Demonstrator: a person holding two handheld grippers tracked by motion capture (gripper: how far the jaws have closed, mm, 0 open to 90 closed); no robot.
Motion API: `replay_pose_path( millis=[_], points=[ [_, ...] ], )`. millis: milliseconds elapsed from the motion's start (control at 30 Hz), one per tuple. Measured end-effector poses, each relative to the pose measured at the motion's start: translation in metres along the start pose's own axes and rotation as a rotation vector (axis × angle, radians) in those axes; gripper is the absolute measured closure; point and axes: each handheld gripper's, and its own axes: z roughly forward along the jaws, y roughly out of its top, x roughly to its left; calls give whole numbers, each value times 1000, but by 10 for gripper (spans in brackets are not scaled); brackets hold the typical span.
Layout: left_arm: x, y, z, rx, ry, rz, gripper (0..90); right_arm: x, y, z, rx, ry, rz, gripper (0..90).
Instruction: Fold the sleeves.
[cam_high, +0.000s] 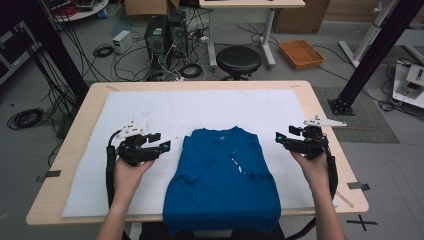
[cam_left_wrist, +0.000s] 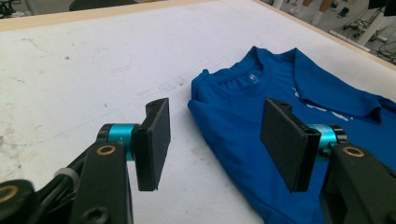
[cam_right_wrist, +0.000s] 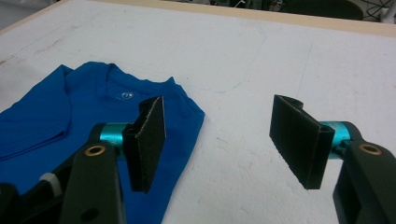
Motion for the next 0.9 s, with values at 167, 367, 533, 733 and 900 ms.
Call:
replay_pose_path(
  millis=[167, 367, 533, 733, 900],
  points=[
    [-1, -4, -6, 2, 20, 4, 414, 0, 5, 1, -12, 1, -3, 328],
    [0, -8, -15, -9, 33, 9, 409, 1, 10, 4, -13, 8, -11, 323],
    [0, -8, -18, -13, 36, 9, 409, 4, 13, 5, -12, 11, -22, 319],
    [-1, -9, -18, -6, 34, 19, 409, 2, 14, 2, -15, 6, -25, 316],
    [-3, -8, -17, -8, 27, 28, 409, 1, 14, 0, -19, 6, -24, 314]
  ],
)
